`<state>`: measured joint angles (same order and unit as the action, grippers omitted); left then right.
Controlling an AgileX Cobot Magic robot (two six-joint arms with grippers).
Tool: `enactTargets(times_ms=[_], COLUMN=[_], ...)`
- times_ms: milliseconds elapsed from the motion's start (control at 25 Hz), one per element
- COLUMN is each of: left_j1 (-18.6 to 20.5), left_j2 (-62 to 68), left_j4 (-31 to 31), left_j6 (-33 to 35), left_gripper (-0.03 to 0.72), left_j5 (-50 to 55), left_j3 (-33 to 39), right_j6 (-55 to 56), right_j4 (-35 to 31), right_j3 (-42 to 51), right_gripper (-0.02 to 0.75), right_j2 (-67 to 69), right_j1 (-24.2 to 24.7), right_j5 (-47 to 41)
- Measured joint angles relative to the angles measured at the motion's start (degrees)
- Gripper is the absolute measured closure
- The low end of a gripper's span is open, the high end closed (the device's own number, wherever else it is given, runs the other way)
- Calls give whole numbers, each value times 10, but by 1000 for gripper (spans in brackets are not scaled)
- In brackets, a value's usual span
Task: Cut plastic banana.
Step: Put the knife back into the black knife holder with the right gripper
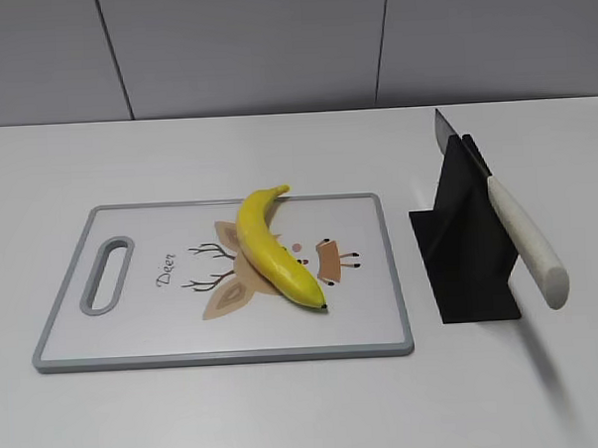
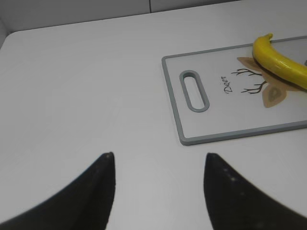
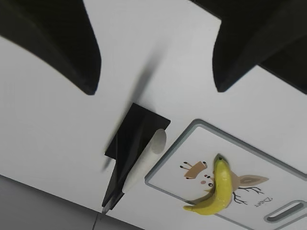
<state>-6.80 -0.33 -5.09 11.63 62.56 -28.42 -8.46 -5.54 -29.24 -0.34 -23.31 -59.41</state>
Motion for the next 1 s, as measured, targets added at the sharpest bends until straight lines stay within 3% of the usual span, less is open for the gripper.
enactTargets(times_ms=[200, 680, 1000], left_j1=[0, 0, 0], left_j2=[0, 0, 0], left_j4=[0, 0, 0], left_j6=[0, 0, -11], left_gripper=[115, 115, 115], left_j5=[0, 0, 0], left_j3=[0, 0, 0], right_j6=[0, 0, -1], right_j4=[-3, -3, -3], right_j3=[0, 0, 0], right_gripper=[172, 172, 172], right_j2=[0, 0, 0], right_j1=[24, 192, 204], right_j5=[1, 1, 0])
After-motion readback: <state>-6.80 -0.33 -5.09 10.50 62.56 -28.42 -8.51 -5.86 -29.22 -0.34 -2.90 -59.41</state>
